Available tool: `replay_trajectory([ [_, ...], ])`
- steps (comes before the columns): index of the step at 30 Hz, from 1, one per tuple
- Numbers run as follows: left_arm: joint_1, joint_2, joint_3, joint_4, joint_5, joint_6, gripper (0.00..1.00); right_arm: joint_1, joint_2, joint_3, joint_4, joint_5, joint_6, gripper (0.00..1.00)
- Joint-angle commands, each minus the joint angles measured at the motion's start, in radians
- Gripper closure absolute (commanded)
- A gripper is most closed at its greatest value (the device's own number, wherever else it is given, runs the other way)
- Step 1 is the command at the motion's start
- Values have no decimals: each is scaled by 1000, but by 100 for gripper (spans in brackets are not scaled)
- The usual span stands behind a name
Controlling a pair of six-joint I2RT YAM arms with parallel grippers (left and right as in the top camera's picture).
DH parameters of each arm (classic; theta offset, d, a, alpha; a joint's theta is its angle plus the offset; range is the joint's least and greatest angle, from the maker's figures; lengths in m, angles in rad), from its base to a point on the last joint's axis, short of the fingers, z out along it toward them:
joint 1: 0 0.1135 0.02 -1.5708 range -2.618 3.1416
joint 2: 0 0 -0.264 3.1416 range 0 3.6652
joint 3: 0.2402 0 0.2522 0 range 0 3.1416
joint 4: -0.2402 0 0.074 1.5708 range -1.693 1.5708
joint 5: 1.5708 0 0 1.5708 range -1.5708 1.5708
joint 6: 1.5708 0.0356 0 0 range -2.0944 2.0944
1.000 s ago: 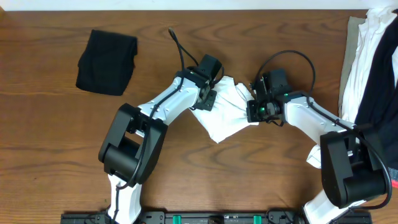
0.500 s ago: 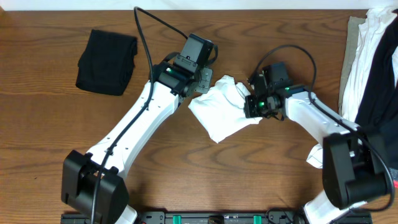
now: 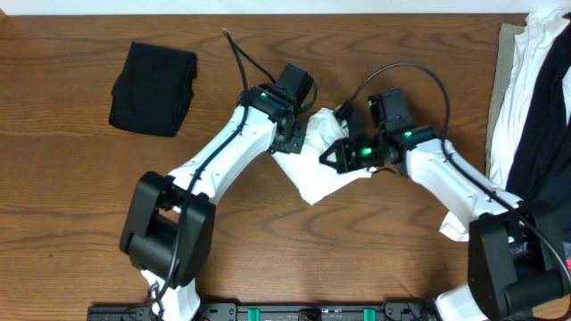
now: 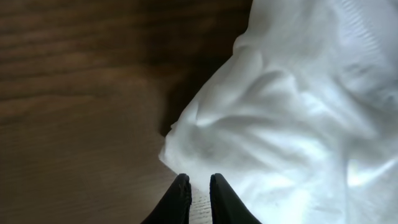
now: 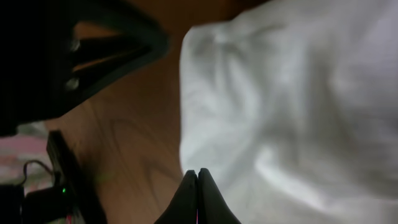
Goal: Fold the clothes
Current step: 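Lower both grippers onto the bundle and grasp its top edges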
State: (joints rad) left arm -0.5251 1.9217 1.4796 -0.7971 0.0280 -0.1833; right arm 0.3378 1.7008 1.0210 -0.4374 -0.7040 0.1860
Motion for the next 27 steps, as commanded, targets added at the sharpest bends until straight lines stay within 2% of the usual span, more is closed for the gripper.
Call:
replay_trajectory([
  [1, 5, 24, -6, -3, 16, -6, 86, 39, 24, -42, 26, -34, -7, 99],
  [9, 5, 27, -6, -2, 13, -5, 86, 65, 33, -195, 176, -25, 45, 99],
  [14, 5, 27, -6, 10, 13, -5, 86, 56, 68, -288, 298, -26, 153, 99],
  [21, 5, 28, -45, 44, 13, -6, 86, 56, 126, -312, 313, -26, 222, 99],
  [27, 5, 39, -111, 81, 13, -6, 86, 55, 130, -311, 319, -27, 226, 99],
])
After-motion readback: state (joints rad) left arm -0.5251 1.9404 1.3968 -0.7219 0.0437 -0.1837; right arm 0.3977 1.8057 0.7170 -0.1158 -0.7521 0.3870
